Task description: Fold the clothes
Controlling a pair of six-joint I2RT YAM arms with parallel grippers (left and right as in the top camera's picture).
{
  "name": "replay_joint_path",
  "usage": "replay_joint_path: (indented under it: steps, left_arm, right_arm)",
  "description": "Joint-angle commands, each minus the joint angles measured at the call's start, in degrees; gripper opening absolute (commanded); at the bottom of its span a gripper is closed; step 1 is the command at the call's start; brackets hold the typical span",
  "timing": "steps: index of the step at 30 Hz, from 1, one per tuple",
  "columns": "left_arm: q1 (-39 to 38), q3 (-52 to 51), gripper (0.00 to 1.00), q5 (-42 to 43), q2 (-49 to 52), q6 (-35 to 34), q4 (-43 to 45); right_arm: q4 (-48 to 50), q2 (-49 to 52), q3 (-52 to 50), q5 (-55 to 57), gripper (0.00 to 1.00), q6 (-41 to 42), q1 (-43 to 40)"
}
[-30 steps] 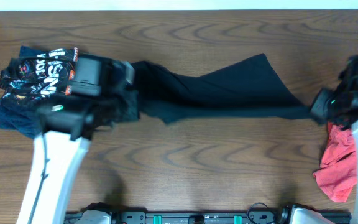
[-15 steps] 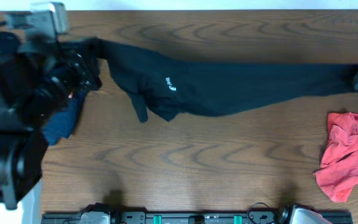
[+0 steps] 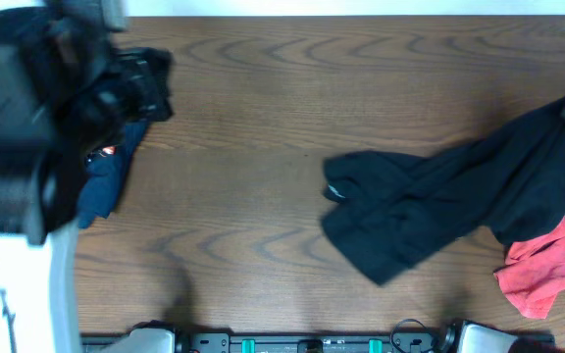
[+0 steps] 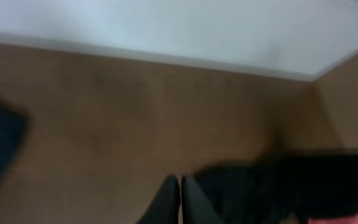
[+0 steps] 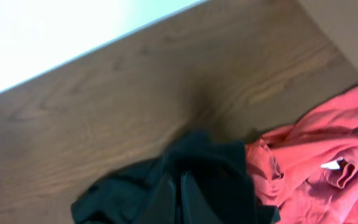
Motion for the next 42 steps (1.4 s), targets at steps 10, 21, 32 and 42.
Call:
replay_joint_path:
  steps: [10, 21, 32, 42]
  left_arm:
    - [-17.2, -2.8, 0.06, 8.4, 22.1, 1.7, -10.7]
    - [-33.8, -3.5, 0.13, 8.4, 38.6, 1.7, -8.6]
    - [-43.8, -3.6, 0.09, 8.4, 48.8, 6.2, 1.2]
    - [-44.9, -3.6, 0.09, -2.6, 56.3, 6.4, 5.2]
  right_arm:
    - [-2.0, 3.3, 0.6, 1.7, 0.01, -2.8, -0.9]
    - [-2.8, 3.3, 0.6, 3.2, 0.01, -3.0, -0.9]
    - [-2.8, 3.4, 0.6, 3.2, 0.01, -3.0, -0.9]
    - [-3.8, 3.4, 0.6, 3.3, 0.01, -3.0, -0.9]
